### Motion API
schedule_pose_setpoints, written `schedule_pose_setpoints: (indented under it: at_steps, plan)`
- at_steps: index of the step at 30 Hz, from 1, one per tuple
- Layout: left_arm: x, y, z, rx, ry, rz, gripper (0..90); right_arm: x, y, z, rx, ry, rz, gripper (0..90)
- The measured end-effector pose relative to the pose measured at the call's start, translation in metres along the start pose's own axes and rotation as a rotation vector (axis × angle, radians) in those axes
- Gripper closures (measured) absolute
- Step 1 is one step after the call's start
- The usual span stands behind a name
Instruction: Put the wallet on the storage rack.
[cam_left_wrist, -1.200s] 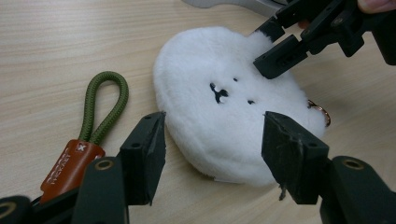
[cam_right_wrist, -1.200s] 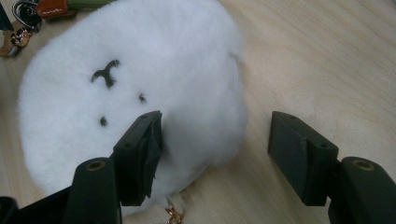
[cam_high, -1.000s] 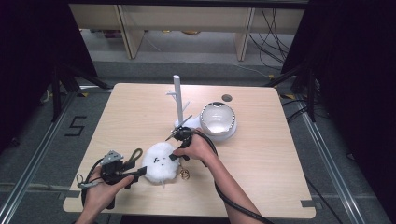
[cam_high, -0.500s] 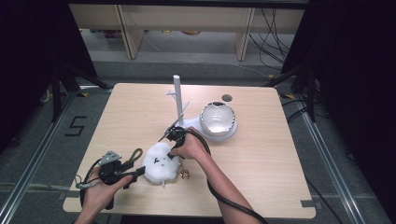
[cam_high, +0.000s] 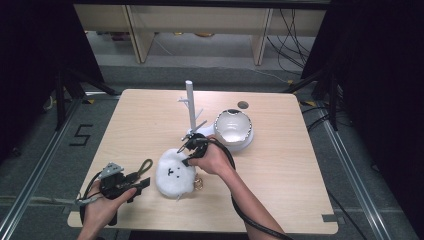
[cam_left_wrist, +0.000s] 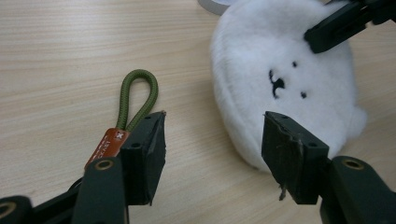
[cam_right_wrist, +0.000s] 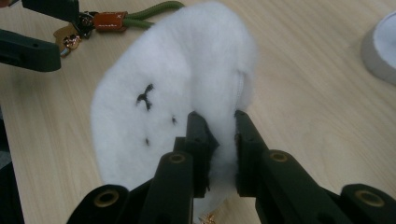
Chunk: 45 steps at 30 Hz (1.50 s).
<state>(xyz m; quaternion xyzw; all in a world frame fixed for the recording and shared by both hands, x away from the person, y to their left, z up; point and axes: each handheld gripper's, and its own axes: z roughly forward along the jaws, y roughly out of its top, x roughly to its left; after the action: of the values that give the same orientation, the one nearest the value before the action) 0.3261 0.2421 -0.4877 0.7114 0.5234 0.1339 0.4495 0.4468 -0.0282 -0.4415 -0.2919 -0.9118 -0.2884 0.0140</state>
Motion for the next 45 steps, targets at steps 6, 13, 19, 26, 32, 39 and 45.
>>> schedule_pose_setpoints:
  at_steps: [6, 13, 19, 26, 32, 39, 45]
  plan:
    - [0.001, -0.002, 0.000, -0.005, 0.002, -0.001, 38.9, 0.000, -0.008, -0.020, -0.049, -0.048, -0.010, 80.2]
    - [0.001, -0.002, 0.000, -0.007, 0.003, 0.003, 38.9, -0.003, -0.017, -0.041, -0.105, -0.098, -0.039, 80.2]
    - [0.000, -0.001, 0.000, -0.010, 0.006, 0.007, 38.9, -0.002, -0.023, -0.060, -0.156, -0.125, 0.004, 80.2]
    - [0.000, -0.002, -0.001, -0.018, 0.010, 0.005, 38.9, -0.007, -0.028, -0.077, -0.219, -0.162, 0.006, 80.3]
    - [0.001, -0.002, -0.001, -0.021, 0.009, 0.006, 38.9, -0.010, -0.033, -0.091, -0.249, -0.181, 0.038, 80.2]
    - [0.001, -0.001, -0.002, -0.023, 0.007, 0.005, 38.9, -0.014, -0.038, -0.111, -0.293, -0.218, 0.091, 80.3]
    - [0.000, -0.001, -0.001, -0.020, 0.006, 0.009, 38.8, -0.018, -0.046, -0.122, -0.340, -0.239, 0.130, 80.3]
